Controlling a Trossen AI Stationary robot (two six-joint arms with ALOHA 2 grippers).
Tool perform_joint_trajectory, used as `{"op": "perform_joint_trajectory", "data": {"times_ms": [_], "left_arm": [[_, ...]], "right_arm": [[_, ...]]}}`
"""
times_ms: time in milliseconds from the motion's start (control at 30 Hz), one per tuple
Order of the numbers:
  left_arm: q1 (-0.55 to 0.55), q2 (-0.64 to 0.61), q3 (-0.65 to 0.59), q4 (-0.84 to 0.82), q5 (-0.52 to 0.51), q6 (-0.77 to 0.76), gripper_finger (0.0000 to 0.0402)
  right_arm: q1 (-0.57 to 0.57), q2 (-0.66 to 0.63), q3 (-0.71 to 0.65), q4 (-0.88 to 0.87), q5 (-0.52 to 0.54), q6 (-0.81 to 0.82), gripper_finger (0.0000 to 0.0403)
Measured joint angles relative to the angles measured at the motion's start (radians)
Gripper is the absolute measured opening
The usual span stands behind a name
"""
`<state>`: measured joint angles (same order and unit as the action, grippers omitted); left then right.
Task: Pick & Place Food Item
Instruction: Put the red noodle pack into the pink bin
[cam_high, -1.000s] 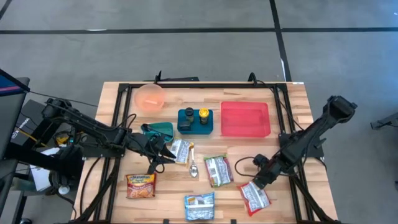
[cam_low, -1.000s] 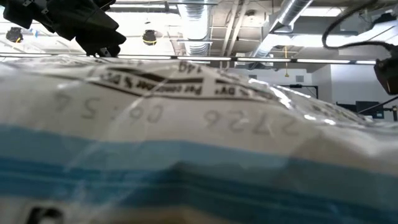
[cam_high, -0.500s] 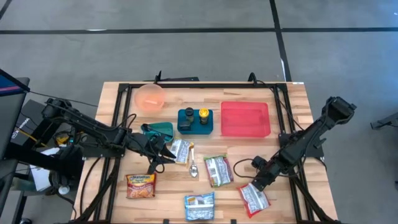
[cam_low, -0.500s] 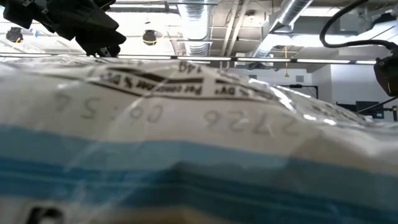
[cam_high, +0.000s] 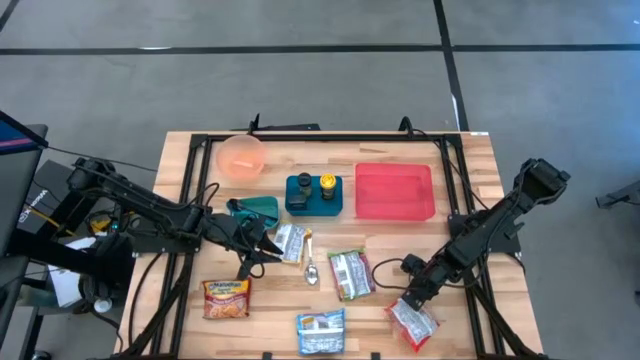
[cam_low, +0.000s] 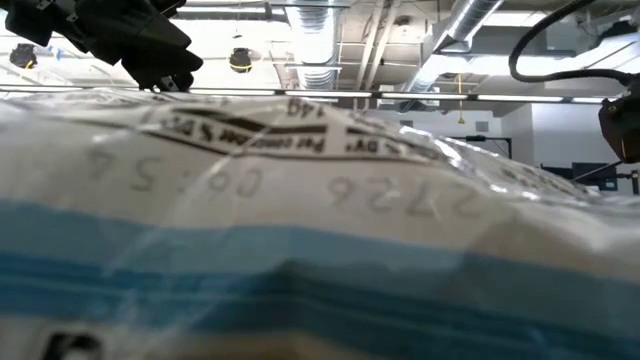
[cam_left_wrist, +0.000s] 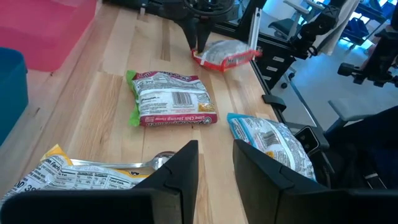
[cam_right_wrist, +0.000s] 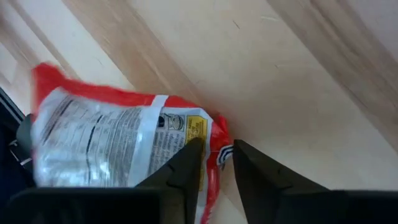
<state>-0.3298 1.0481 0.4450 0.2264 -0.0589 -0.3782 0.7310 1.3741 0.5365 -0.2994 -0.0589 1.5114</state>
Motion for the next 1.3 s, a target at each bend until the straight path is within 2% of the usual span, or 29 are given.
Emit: {"op": "perform_joint_trajectory", "data": {"times_ms": [400,833,1300], "left_arm": [[0.000,0.000,0.000,0.000,0.000,0.000,0.0095],[0.000,0.000,0.000,0.000,0.000,0.000,0.0095],[0.000,0.000,0.000,0.000,0.000,0.000,0.0095]], "right_arm": [[0.000,0.000,-0.002,-0.008,0.003,-0.001,0.0005],[-0.030,-0.015,0.000,-0.025,0.026,-0.057,0.0001],[-0.035,-0.112,0.098,-0.249,0.160,-0.121,0.0000]]}}
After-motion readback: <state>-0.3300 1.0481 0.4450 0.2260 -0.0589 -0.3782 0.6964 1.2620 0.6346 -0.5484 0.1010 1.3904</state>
